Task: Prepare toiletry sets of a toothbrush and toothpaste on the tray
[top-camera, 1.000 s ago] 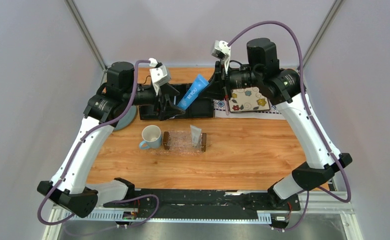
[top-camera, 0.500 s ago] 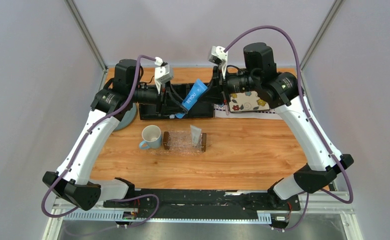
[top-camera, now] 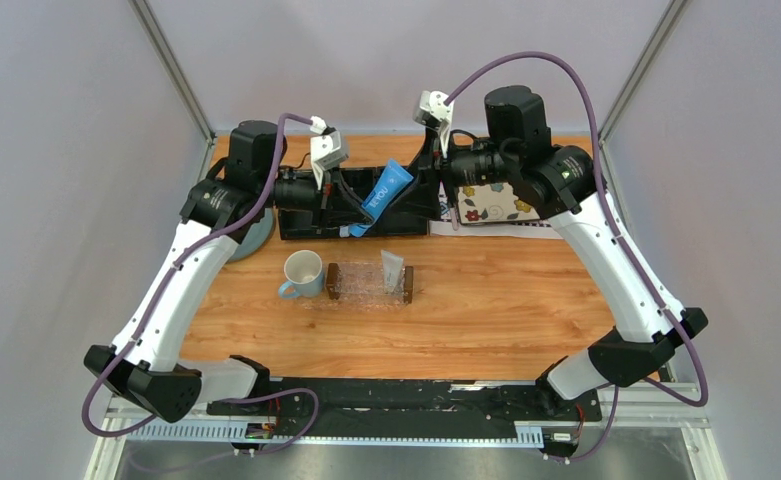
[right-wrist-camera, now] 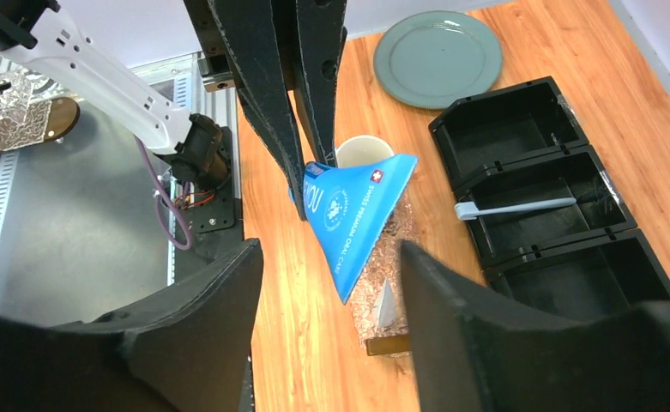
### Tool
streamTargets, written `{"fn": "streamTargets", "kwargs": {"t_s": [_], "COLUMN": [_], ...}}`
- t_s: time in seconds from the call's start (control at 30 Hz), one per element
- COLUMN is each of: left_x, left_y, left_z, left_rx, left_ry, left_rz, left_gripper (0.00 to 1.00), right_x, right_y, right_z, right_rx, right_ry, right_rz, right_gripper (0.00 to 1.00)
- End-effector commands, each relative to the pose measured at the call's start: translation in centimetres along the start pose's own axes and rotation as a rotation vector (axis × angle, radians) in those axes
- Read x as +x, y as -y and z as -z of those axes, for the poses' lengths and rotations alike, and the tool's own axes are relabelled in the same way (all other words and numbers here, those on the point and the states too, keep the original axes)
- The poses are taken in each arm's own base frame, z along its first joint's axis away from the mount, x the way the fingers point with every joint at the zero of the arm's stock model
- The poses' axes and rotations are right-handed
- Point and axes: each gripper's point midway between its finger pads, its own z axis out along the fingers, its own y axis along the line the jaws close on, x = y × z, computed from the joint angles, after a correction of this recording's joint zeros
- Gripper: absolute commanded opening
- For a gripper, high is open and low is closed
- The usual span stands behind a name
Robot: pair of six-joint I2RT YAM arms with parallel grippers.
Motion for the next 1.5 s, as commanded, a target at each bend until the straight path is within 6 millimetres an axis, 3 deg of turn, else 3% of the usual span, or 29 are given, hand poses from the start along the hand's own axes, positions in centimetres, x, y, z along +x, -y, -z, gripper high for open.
{"fn": "streamTargets", "kwargs": {"t_s": [0.0,0.37,0.63,0.8,0.9,1.03,1.1,1.17,1.23,1.33,1.47], "left_x": [-1.1,0.0,0.2,0.1,0.3,0.7,0.7,0.8,1.0,1.2,1.6], "left_y": [0.4,-0.6,-0.8,-0.9,-0.8,-0.9,-0.9,-0.9,-0.8,-0.8,-1.4], "left_z": [1.1,1.5,1.6,1.8,1.7,1.6,1.6,1.6,1.8,2.5,4.0], "left_rx": [-0.059,-0.136,-0.180,-0.196,-0.194,-0.195,-0.195,-0.196,-0.201,-0.232,-0.337], "left_ry": [0.024,-0.007,-0.015,-0.014,-0.018,-0.024,-0.026,-0.028,-0.038,-0.055,-0.082], "left_rz": [-0.101,-0.146,-0.186,-0.197,-0.201,-0.204,-0.206,-0.210,-0.218,-0.252,-0.293], "left_gripper": [0.00,0.00,0.00,0.00,0.00,0.00,0.00,0.15,0.44,0.73,0.74], "right_x": [-2.7,-4.0,-3.4,-2.6,-2.5,-2.4,-2.3,-2.1,-2.0,-1.7,-0.9], "right_y": [-0.4,1.0,1.4,1.5,1.5,1.6,1.6,1.8,2.1,2.7,3.2], "right_z": [1.2,-0.5,-2.1,-2.8,-2.9,-3.0,-3.1,-3.2,-3.1,-3.1,-3.6], "right_rx": [0.043,0.051,0.029,0.022,0.023,0.023,0.022,0.035,0.050,0.093,0.138], "right_ry": [0.073,0.097,0.073,0.051,0.049,0.044,0.040,0.033,0.027,0.017,-0.015], "right_rz": [0.088,-0.021,-0.061,-0.073,-0.075,-0.075,-0.070,-0.066,-0.064,-0.061,-0.052], "right_gripper": [0.68,0.72,0.66,0.54,0.42,0.17,0.11,0.06,0.04,0.02,0.01]}}
